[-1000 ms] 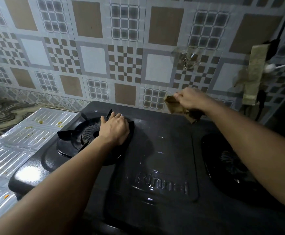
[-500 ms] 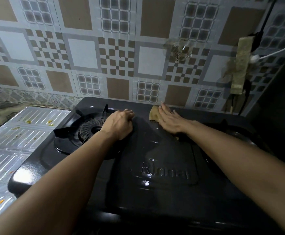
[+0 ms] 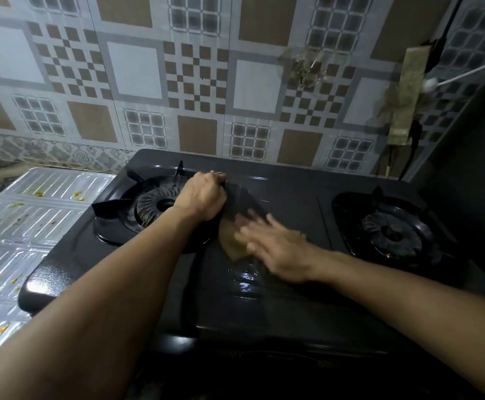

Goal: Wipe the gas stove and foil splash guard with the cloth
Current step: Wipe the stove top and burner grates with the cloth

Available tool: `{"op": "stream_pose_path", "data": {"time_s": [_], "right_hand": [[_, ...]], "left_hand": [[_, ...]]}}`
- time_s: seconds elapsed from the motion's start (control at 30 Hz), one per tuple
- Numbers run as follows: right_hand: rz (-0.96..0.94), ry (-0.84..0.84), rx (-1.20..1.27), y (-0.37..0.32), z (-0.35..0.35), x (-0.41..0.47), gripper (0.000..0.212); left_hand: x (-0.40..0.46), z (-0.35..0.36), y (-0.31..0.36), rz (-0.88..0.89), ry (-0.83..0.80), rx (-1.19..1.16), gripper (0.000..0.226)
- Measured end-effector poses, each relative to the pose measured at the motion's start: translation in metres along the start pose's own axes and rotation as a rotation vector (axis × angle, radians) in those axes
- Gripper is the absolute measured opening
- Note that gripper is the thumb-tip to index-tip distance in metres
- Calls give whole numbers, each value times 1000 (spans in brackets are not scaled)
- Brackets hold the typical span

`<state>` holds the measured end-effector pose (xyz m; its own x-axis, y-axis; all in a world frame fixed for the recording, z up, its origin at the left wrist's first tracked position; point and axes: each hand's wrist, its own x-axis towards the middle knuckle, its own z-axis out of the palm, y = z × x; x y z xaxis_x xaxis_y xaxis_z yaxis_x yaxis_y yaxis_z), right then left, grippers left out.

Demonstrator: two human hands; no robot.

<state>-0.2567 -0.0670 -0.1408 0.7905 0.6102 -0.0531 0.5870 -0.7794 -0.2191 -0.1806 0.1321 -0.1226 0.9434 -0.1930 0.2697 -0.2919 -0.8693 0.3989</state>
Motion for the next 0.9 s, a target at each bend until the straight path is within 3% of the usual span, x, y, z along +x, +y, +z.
{"op": "stream_pose_path", "data": {"time_s": [0.13,0.2,0.4,0.53,0.63,0.73,0.9], "right_hand": [[446,47,41,54,-23,64,55],[535,86,40,68,-25,83,57],[264,56,-50,12,-6,88,57],[160,64,-32,-22,4,34,57],[105,54,19,-34,11,-16,54],[294,79,98,-8,1,-1,52],[697,149,136,69,-23,43,53]], "left_hand": [[-1,1,1,-10,16,-38,55],[-1,2,2,-30,20,-64,46],[4,5,-3,-89,44,-141,47],[1,6,-4,-49,54,-112,56],[5,7,-6,-29,46,-76,51],[5,4,-3,-28,38,-43,41],[1,4,-2,-15,40,-13,54]]}}
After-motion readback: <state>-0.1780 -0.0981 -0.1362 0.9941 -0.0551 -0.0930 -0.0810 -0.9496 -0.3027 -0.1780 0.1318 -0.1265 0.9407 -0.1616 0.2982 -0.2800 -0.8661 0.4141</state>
